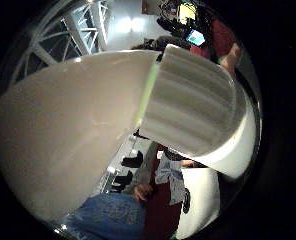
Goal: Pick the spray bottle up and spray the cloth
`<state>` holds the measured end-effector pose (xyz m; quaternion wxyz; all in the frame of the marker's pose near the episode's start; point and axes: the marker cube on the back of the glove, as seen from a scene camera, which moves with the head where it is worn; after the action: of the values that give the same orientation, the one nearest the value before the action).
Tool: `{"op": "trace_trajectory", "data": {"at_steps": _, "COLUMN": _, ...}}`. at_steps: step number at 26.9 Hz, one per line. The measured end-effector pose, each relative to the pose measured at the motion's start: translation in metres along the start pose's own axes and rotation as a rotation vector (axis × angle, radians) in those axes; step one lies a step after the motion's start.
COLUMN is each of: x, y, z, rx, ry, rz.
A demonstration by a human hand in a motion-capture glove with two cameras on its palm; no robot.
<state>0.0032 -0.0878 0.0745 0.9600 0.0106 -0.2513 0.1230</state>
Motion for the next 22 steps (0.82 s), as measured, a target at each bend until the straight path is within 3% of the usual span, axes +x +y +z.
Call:
{"op": "trace_trajectory", "data": {"at_steps": 10, "x": -0.061, "y": -0.016, "z": -0.003, "rx": -0.333, "ry": 0.200, "rz": 0.025}}
{"op": "trace_trajectory", "data": {"at_steps": 22, "x": -0.091, "y": -0.024, "z": 0.027, "rx": -0.598, "ry": 0.497, "rz": 0.119}}
